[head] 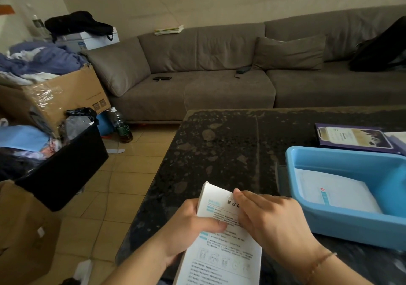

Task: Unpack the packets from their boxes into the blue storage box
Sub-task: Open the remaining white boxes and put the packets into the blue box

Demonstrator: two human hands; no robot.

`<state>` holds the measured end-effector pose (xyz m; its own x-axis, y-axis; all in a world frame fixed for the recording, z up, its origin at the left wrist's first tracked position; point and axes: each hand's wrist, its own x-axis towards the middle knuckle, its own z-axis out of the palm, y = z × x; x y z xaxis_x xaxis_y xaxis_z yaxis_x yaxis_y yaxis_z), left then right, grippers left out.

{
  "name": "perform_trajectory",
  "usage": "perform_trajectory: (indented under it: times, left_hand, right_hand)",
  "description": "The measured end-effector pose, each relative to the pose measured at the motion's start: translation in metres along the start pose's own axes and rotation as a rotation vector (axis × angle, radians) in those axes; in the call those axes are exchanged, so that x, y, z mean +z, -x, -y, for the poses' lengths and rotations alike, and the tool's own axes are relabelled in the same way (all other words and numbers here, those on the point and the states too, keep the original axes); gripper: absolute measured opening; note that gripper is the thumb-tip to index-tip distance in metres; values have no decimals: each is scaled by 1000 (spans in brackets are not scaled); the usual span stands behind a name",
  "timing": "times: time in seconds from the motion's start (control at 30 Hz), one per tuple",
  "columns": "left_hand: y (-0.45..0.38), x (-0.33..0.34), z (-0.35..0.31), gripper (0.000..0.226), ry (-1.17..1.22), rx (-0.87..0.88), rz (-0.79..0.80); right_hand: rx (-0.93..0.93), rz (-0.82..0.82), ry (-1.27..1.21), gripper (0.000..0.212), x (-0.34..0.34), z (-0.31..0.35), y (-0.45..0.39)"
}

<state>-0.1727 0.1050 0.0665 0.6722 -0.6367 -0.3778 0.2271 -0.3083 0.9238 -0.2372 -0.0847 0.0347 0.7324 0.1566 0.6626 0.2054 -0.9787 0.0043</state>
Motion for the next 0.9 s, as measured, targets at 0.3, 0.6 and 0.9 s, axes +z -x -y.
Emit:
perform_trajectory:
  times: [0.3, 0.6, 0.9]
  left_hand:
    - [-4, -1, 3, 27, 106, 64, -43]
    - [-6, 12, 8, 28, 19, 186, -118]
    - [-8, 14, 14, 24, -12, 148, -106]
  right_hand:
    - [267, 1, -322, 35, -5, 7, 11]
    - [360, -129, -356, 12, 3, 18, 12]
    - [293, 2, -245, 10, -3, 18, 5]
